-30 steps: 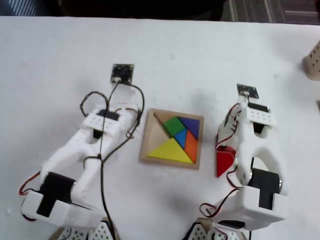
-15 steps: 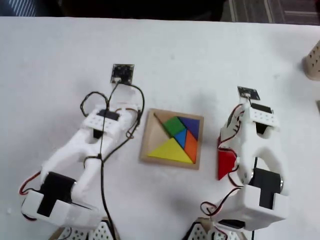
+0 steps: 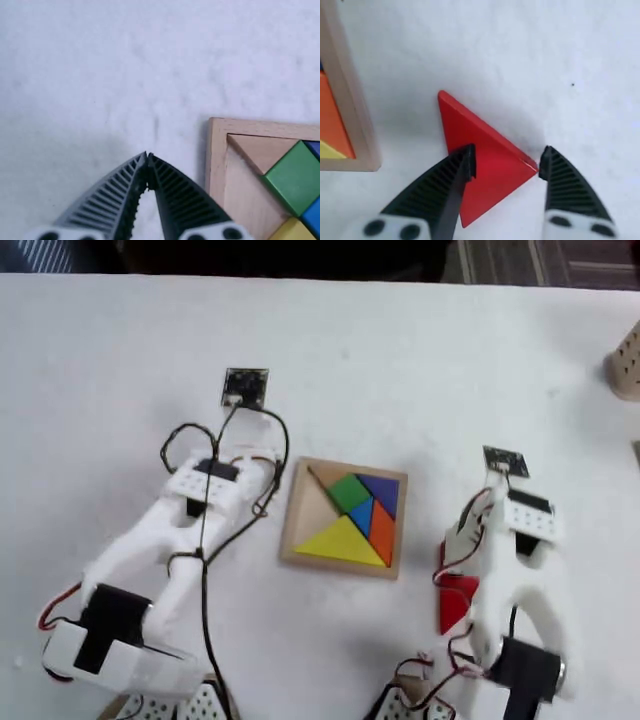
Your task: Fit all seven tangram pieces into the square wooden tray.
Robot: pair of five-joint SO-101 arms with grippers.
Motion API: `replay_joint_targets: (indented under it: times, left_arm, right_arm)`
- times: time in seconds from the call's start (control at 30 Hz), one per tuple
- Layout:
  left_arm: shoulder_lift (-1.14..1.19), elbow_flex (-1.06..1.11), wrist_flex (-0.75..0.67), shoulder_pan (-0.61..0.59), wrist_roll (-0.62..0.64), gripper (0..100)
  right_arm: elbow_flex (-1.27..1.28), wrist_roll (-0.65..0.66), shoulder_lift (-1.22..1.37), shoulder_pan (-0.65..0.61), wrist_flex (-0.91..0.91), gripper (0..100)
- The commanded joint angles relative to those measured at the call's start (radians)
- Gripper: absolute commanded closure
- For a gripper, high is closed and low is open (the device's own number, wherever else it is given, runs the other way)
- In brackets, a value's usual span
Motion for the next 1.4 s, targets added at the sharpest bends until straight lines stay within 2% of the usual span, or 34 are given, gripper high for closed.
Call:
replay_joint_targets:
  times: [0.0, 0.33, 0.43, 0.57, 1.03, 1.13, 1.23, 1.37]
  left_arm:
    - [-0.058, -0.009, -0.018, 0.008, -0.012, 98]
    - [-0.058, -0.009, -0.018, 0.008, -0.012, 98]
    - [-0.058, -0.009, -0.021, 0.008, -0.012, 98]
    - [-0.058, -0.009, -0.025, 0.008, -0.012, 98]
    - [-0.056, -0.011, -0.023, 0.008, -0.012, 98]
    - [-0.056, -0.009, -0.021, 0.008, -0.012, 98]
    - [-0.056, -0.009, -0.021, 0.007, -0.012, 98]
    - [-0.056, -0.009, -0.021, 0.004, -0.012, 98]
  right_arm:
    - [0.035, 0.017, -0.018, 0.021, -0.033, 70.7]
    - [-0.094, 0.071, 0.231, 0.036, 0.079, 70.7]
    - [-0.129, 0.071, 0.282, 0.061, 0.093, 76.9]
    - [-0.130, 0.071, 0.269, 0.056, 0.088, 88.8]
    - [-0.129, 0.072, 0.225, 0.104, 0.051, 89.5]
    - [-0.129, 0.072, 0.225, 0.128, 0.028, 94.6]
    - [-0.135, 0.074, 0.225, 0.142, 0.021, 94.6]
    - [-0.166, 0.153, 0.223, 0.143, 0.019, 94.7]
